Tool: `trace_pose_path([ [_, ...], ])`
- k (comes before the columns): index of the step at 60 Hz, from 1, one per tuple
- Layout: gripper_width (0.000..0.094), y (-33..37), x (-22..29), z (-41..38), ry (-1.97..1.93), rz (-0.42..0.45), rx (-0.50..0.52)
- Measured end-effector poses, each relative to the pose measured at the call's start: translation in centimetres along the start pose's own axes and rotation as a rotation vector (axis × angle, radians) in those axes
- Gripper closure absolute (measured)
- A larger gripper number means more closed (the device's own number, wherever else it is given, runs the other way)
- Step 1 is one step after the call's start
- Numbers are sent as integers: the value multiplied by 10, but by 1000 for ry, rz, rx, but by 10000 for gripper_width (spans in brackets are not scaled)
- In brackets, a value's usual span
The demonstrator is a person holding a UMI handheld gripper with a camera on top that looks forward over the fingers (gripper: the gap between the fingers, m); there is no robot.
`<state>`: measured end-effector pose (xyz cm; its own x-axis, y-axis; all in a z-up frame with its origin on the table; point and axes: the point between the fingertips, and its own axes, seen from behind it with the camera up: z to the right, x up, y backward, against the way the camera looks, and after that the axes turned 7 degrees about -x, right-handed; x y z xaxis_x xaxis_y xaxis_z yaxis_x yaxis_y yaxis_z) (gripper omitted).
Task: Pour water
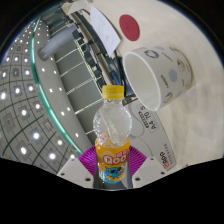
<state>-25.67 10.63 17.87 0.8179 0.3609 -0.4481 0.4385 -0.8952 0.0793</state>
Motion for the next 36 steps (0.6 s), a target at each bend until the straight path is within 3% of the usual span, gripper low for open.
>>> trace_pose_path([
  [12, 552, 9, 2, -54, 518, 17, -59],
  [27, 553, 34, 82, -147, 1393, 252, -145],
  [36, 554, 46, 164, -145, 1720, 354, -288],
])
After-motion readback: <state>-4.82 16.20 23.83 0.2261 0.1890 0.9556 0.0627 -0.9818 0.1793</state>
